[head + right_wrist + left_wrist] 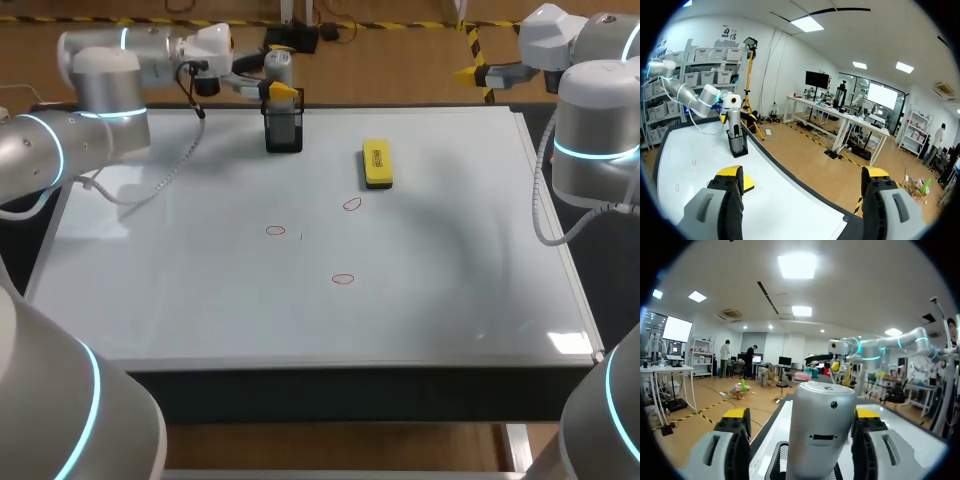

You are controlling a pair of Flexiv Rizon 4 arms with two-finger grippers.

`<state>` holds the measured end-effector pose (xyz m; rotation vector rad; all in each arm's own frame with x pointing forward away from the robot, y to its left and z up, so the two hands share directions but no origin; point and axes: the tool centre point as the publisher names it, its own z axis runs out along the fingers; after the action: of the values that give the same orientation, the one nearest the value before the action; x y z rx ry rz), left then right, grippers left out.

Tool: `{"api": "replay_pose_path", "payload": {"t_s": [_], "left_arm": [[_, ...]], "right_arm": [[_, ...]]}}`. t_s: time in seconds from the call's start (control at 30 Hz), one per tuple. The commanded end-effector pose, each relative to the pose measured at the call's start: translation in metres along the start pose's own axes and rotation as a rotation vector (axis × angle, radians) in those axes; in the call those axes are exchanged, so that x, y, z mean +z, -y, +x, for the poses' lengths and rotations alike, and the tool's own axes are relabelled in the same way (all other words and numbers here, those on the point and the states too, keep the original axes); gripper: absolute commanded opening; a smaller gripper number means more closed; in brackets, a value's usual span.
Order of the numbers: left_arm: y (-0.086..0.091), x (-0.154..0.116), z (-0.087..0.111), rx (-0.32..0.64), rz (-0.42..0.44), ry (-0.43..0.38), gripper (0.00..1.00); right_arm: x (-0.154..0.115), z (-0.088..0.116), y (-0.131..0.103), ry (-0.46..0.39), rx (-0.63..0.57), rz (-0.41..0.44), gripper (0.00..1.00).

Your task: Pick up the inspection probe, press it on each red-marked spot on the whiteboard one by one, put down the probe, pick up the eraser, and wipe off all the red marks.

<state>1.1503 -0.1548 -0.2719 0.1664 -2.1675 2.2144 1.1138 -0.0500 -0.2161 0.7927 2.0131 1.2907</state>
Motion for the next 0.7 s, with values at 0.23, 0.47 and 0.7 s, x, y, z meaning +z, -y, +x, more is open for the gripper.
{"api": "replay_pose_path", "payload": {"t_s": [0.23, 0.47, 0.7], "left_arm": [[0.003, -0.007, 0.018, 0.028, -0.005, -0.017, 0.00], [0.007, -0.009, 0.024, 0.041, 0.002, -0.025, 0.00], [0.014, -0.004, 0.027, 0.053, 0.009, -0.036, 0.00]], "right_arm": [[0.000, 0.000, 0.000, 0.000, 0.000, 0.000, 1.00], [0.000, 0.000, 0.000, 0.000, 0.000, 0.000, 1.00], [0.000, 0.000, 0.000, 0.000, 0.000, 0.000, 1.00]]}}
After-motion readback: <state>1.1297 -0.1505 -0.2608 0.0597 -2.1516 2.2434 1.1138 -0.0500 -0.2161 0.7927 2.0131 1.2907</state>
